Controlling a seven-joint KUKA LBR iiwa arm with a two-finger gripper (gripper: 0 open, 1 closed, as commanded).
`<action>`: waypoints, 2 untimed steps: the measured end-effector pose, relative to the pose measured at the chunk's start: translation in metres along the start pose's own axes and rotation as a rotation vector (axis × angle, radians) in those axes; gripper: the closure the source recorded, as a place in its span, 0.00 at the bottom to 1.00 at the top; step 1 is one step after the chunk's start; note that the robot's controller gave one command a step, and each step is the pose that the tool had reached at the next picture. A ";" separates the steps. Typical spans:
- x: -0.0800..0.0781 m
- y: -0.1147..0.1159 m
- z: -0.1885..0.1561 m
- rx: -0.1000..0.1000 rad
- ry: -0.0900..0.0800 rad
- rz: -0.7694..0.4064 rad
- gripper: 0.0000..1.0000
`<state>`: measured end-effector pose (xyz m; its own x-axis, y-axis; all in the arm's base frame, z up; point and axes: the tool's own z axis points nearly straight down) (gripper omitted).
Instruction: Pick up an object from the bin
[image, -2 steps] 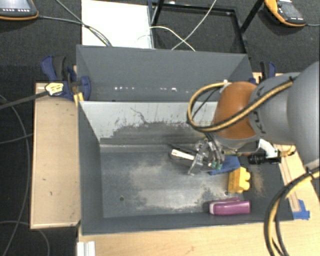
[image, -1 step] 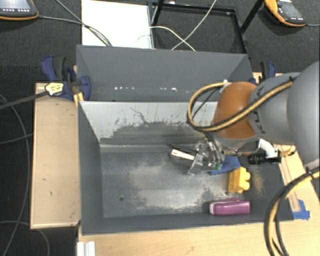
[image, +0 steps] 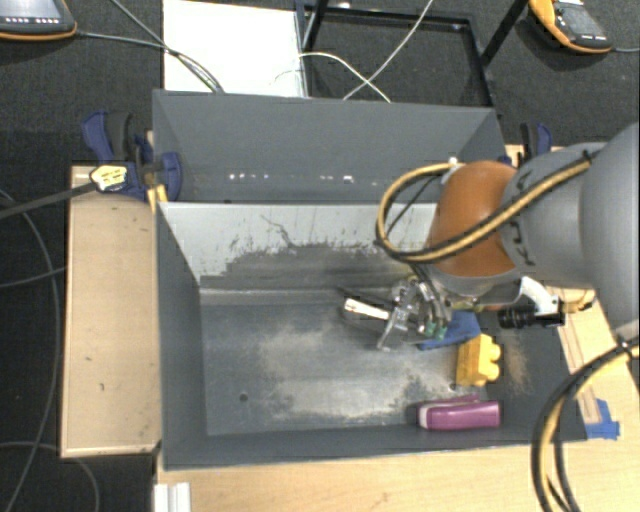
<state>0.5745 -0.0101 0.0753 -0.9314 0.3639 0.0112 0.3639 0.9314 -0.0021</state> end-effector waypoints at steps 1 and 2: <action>0.001 0.000 -0.018 0.000 0.001 -0.001 1.00; -0.001 0.000 -0.034 -0.002 -0.003 -0.002 1.00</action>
Offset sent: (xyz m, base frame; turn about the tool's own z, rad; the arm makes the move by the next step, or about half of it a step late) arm 0.0001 0.0000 0.0138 0.0000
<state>0.5756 -0.0101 0.1088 -0.9320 0.3624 0.0081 0.3625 0.9320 -0.0006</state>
